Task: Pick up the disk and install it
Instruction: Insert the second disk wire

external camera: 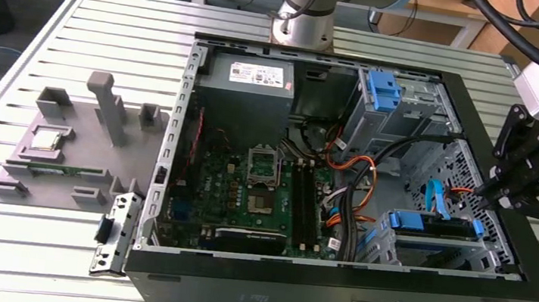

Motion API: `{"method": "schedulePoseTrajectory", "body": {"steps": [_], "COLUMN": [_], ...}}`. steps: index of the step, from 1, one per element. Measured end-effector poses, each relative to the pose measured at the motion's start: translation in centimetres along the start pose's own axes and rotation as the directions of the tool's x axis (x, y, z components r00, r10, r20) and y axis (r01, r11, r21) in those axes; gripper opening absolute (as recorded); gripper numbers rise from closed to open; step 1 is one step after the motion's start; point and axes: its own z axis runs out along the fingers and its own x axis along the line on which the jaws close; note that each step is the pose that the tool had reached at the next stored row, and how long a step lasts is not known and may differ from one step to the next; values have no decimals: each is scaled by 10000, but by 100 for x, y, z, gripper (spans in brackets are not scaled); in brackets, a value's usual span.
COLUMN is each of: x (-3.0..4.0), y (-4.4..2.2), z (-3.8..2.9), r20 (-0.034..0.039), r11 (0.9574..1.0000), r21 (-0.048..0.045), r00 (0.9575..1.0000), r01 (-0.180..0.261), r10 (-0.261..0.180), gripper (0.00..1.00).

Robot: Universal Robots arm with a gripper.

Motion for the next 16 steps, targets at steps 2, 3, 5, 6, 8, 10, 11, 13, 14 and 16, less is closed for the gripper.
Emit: {"method": "schedulePoseTrajectory", "body": {"steps": [2,3,5,6,8,10,11,13,14,16], "x": [-1,-2,-4,-5,-7,-8,-9,-10,-10,-11], "y": [-16,-25,-45,-56,-78,-101,-110,-128,-134,-143], "z": [1,1,1,2,1,2,4,14,19,29], "r20": [0,0,0,0,-1,0,2,2,0,0], "r11": [10000,10000,10000,10000,10000,10000,10000,10000,10000,10000], "r21": [-1,-1,-2,-2,-3,-3,-4,-3,-4,-3], "r00": [10000,10000,10000,10000,10000,10000,10000,10000,10000,10000], "r01": [0,0,0,0,0,0,0,0,0,0], "r10": [0,0,0,0,0,0,0,0,0,0], "gripper": [23,23,23,23,23,23,23,23,23,23]}}
